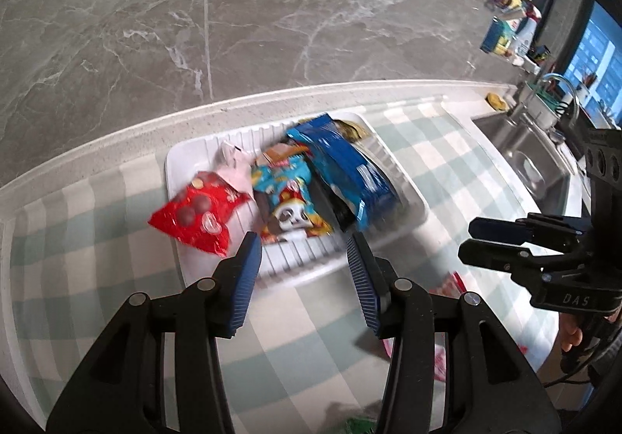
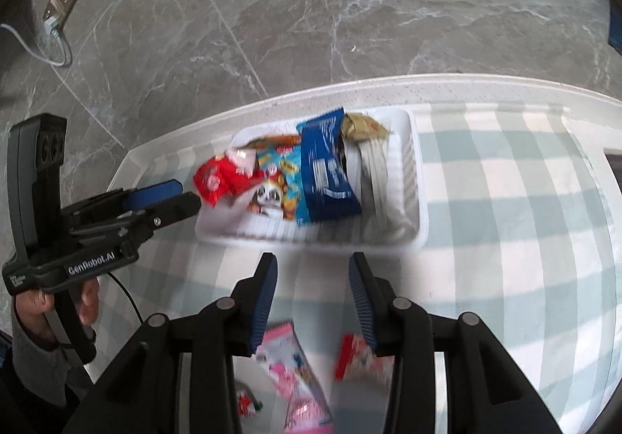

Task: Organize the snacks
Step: 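Move both tools over the green candy and pink candy stick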

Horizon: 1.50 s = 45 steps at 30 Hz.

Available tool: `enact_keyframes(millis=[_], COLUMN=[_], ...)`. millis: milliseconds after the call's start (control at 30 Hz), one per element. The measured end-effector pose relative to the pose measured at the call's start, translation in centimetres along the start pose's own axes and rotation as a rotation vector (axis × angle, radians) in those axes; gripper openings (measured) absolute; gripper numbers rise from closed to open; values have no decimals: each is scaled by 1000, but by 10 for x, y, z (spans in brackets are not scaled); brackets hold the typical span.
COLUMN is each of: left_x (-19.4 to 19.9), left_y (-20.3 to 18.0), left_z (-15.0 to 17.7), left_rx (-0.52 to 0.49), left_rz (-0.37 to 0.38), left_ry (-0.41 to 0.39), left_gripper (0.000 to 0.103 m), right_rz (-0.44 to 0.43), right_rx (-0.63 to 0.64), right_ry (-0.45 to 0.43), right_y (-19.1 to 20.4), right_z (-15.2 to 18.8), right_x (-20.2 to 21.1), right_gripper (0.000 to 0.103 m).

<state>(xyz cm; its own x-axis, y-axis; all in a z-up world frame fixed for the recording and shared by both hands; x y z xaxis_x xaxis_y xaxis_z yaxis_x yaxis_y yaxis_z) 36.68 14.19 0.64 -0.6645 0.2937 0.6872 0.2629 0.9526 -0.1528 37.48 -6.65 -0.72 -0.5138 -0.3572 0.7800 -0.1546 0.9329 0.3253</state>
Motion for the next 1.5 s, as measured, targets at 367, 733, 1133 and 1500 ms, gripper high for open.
enact_keyframes(millis=[367,733,1133,1500], left_x=[23,36,38,36], left_y=[-27,-38,-42,-43], left_z=[29,62,93,113], left_rx=[-43,-64,-80,-80], left_rz=[29,29,13,0], left_ry=[15,53,93,124], left_gripper=[44,46,46,46], right_rz=[11,22,15,16], right_rx=[-20,20,68,93], right_ry=[39,53,82,106], right_y=[3,12,20,18], right_z=[45,67,78,86], right_x=[26,30,24,19], right_gripper=[42,44,45,45])
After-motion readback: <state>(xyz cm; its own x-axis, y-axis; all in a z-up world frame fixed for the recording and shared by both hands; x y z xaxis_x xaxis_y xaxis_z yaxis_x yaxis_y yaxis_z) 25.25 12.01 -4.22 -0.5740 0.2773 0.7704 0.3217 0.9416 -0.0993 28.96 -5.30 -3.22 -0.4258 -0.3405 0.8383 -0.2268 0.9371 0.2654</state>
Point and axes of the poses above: each gripper's, at about its wrist camera, not at the fingertips, and x roughly against the way its jaws point, y to its left, z to its underside, the point moved 5 cm from there along -x, roughly the way its jaws point, and after that the axes turned 10 degrees about -y, right-handed, at the moved point
